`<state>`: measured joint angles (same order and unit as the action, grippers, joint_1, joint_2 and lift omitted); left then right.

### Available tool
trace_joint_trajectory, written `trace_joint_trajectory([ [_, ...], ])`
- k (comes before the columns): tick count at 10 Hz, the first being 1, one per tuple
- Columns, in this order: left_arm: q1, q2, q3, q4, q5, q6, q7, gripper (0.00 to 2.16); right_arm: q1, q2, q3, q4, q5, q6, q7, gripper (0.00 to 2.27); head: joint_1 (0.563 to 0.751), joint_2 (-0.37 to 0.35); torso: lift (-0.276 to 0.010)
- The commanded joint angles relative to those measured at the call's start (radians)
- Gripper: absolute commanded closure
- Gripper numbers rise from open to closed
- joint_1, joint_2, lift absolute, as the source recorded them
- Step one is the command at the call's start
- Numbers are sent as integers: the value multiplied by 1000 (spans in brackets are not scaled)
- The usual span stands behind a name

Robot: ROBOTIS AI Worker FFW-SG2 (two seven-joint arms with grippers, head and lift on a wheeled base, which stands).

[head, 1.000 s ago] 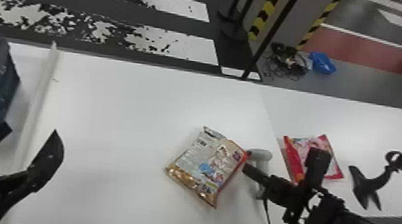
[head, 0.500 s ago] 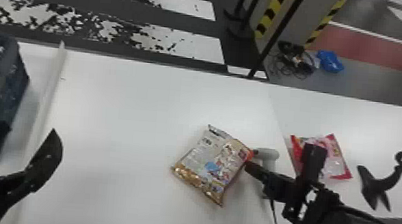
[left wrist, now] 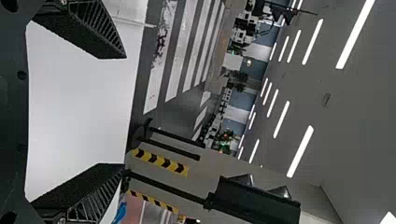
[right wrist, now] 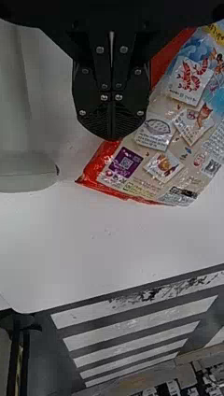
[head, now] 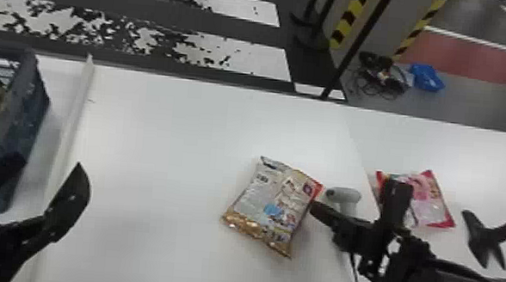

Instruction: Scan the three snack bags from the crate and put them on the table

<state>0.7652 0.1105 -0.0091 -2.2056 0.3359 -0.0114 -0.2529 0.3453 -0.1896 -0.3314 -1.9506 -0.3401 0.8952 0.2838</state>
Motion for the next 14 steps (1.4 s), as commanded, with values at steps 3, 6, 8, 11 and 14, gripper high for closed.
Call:
trace_joint_trajectory([
  [3, 14, 2, 14, 0, 5, -17, -5, 36, -43, -1, 95, 27, 67, -15, -11, 2047, 695, -224, -94],
  [6, 19, 2, 21, 1, 11, -20, -11, 36, -85, -1, 158, 53, 115, -34, -25, 2047, 695, -177, -94],
  [8, 19, -2, 21, 1, 11, -20, -9, 36, -89, -1, 164, 61, 119, -49, -25, 2047, 695, -162, -94],
  [11, 9, -6, 18, 9, 11, -20, -8, 36, -42, -2, 149, 16, 104, -104, -35, 2047, 695, -156, -94],
  [14, -14, -11, 11, 23, 11, -17, 14, 36, 93, 15, 175, -208, 49, -184, -72, 2047, 695, -150, -94],
])
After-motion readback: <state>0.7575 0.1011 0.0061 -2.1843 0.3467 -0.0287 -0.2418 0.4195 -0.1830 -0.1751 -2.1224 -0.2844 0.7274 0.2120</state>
